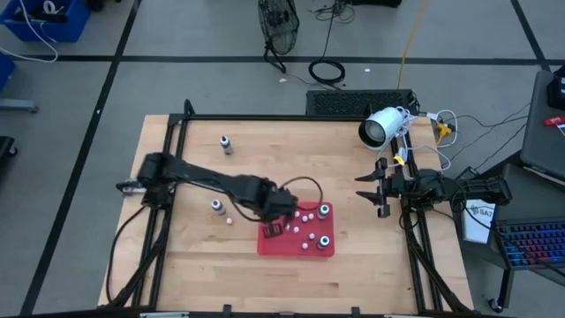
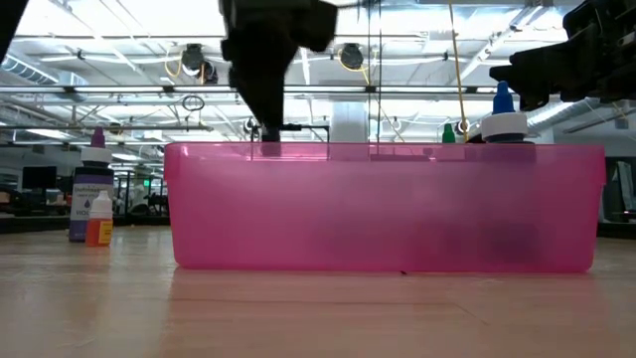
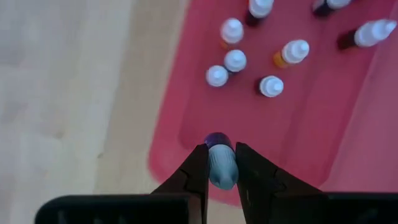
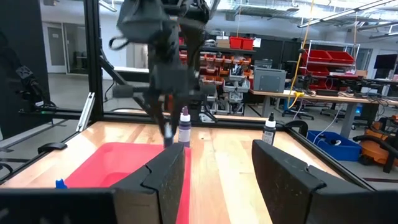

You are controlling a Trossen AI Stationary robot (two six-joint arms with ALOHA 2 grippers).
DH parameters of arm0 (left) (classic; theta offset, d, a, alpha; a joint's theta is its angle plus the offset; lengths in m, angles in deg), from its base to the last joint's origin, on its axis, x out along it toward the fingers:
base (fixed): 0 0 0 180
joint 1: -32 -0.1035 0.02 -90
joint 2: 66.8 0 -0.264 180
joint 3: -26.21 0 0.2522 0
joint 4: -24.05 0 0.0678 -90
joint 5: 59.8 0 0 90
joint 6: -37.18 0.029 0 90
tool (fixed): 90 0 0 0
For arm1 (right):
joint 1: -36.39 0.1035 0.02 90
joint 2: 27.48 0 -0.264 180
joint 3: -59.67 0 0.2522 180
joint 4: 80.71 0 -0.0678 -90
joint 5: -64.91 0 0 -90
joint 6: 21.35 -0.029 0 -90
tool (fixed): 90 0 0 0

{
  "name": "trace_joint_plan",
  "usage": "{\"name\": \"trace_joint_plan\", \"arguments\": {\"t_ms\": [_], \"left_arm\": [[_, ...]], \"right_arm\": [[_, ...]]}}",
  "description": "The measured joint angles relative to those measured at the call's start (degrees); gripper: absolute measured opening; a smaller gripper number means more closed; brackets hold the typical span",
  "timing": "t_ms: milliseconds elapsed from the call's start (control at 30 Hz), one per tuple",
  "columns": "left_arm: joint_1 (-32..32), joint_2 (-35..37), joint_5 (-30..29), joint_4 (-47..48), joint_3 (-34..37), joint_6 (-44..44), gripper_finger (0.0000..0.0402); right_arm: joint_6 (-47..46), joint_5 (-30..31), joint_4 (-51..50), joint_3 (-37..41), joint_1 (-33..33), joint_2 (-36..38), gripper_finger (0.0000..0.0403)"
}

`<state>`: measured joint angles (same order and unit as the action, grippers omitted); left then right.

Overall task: Pick & Place food coloring
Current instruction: Put the small black food coloring bottle into the red bin, then put the large violet food coloring bottle into the red bin

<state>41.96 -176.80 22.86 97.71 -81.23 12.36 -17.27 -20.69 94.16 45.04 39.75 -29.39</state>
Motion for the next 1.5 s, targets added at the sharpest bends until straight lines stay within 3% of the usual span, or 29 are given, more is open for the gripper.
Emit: {"name": "trace_joint_plan", "arguments": {"t_ms": [267,467,1133,1500], "left_arm": [[-0.49,-11.06,6.27,-0.01,-6.86,7.04,0.0057],[-1.61,-15.76,9.28,-0.46,-7.41,9.31,0.0057],[-2.01,-16.36,8.99,-4.07,-7.30,11.93,0.0060],[-2.01,-16.40,8.99,-3.46,-7.17,10.38,0.0194]], "right_arm": [[-0.01,0.01,0.10,0.00,0.01,-0.07,0.0176],[0.01,0.00,-0.01,0.00,0.01,-0.07,0.0176],[-0.01,0.01,0.10,0.01,-0.01,-0.07,0.0174],[0.01,0.00,0.10,0.02,-0.01,-0.07,0.0176]]}}
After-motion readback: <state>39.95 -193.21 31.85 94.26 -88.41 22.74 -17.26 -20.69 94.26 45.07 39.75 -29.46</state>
